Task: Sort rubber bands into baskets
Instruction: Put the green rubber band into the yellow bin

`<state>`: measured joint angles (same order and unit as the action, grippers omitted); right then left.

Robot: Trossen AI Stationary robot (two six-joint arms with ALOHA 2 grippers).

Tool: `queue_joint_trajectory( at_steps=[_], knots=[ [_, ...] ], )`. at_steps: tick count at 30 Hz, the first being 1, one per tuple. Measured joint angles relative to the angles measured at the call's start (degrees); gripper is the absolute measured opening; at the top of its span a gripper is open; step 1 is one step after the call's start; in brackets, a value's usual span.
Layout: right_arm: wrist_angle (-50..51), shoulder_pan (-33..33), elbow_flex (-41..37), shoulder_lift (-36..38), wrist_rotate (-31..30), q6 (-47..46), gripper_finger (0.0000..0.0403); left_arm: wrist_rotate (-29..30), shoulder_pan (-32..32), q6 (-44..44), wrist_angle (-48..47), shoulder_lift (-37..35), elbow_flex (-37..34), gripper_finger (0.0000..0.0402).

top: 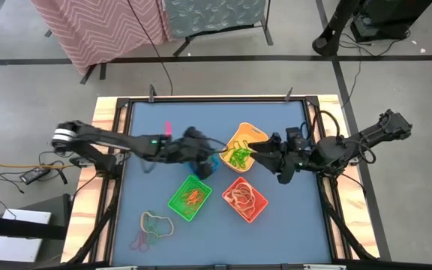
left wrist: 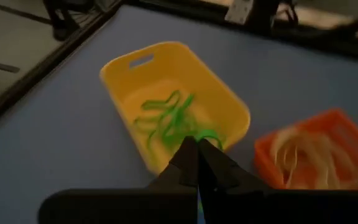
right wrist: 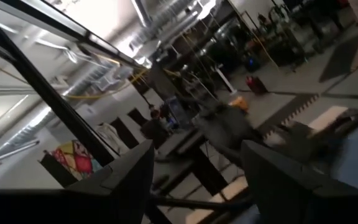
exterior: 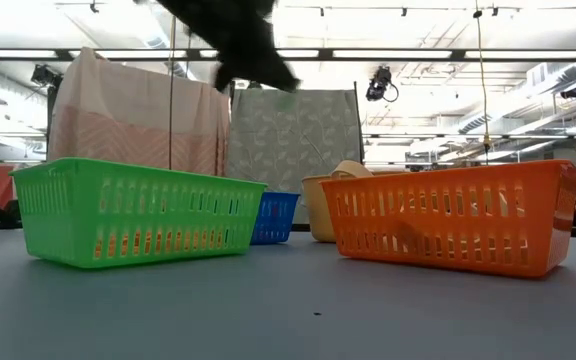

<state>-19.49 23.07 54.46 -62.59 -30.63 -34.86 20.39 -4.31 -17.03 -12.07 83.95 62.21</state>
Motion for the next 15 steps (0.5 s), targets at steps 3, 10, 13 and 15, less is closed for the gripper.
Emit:
queue_joint_trajectory(
  at_steps=[3, 10, 13, 15],
  knots=[
    [-2.06, 0.0, 0.0, 0.0, 0.15, 1.77, 0.0252, -2.48, 2.18, -1.19, 6.23, 7.13, 3.54, 0.0],
    [-2.38, 0.0, 0.0, -0.02, 0.17, 2.02, 0.0252, -5.13, 5.11, 3.21, 6.12, 21.78, 17.53, 0.0004],
    [-2.64, 0.18, 0.0, -0.02, 0.2, 2.01, 0.0252, -5.15, 5.74, 3.47, 4.2, 25.98, 22.35, 0.0017],
    [-2.77, 0.64, 0.0, -0.02, 0.2, 1.91, 0.0252, -5.14, 6.19, 3.34, 1.25, 28.05, 25.33, 0.0033]
  ],
)
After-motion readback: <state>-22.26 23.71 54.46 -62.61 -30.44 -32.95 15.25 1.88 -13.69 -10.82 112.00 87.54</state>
